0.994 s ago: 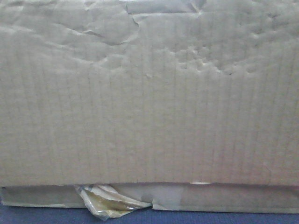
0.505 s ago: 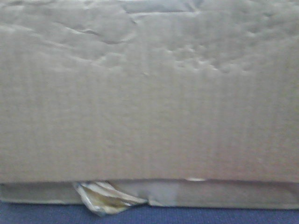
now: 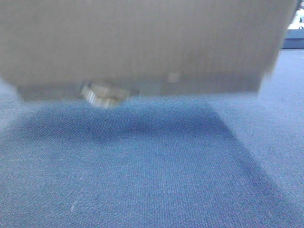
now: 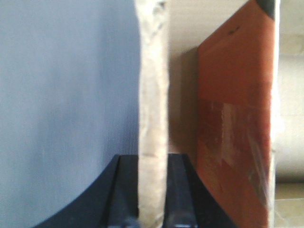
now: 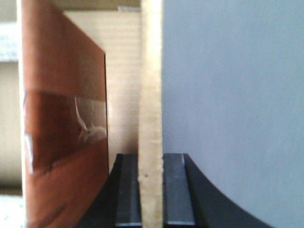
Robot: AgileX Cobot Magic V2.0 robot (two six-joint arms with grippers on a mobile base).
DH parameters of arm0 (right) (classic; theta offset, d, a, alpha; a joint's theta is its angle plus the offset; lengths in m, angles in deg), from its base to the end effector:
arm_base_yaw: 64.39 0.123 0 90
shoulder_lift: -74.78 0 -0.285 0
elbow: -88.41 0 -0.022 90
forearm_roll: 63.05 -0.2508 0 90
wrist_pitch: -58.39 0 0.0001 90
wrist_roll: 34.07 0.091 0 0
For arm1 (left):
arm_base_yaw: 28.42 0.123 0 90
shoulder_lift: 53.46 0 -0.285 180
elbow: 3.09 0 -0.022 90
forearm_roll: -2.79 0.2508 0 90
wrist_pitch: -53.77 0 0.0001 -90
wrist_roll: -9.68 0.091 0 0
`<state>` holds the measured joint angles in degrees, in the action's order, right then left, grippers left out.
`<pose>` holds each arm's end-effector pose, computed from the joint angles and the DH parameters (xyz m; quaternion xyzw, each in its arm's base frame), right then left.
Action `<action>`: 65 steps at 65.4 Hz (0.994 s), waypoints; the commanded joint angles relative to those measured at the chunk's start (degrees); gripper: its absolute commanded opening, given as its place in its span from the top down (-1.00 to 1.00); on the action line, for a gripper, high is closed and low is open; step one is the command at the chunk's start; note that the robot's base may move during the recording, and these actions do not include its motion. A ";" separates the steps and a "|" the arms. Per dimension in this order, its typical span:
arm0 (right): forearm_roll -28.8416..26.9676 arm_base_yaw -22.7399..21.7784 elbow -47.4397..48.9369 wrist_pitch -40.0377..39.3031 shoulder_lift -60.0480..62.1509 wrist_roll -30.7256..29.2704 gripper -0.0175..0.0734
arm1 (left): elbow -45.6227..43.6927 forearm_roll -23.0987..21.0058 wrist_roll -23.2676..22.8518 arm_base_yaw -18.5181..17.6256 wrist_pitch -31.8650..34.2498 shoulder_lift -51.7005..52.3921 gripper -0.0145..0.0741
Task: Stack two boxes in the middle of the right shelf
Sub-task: 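Lift the box stack with both grippers above the workbench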
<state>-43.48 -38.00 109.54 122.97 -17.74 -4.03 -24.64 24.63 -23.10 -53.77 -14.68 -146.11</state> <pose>0.2853 0.1108 0.4476 0.0190 0.9135 0.0252 0.4057 0.2849 -0.1001 0.4462 -0.0553 0.9197 0.0006 0.3887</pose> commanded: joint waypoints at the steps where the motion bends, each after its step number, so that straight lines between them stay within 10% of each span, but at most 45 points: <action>1: 4.72 0.00 2.92 -5.19 0.92 0.73 0.95 | -2.32 3.44 -0.39 0.10 1.97 0.71 0.92; 65: 11.20 0.00 3.92 -12.45 -0.26 5.11 0.95 | -3.28 11.72 -4.90 0.10 15.03 3.29 0.92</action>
<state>-35.05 -37.87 112.66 112.34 -18.40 0.79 -27.25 33.33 -25.66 -53.77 -2.42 -144.08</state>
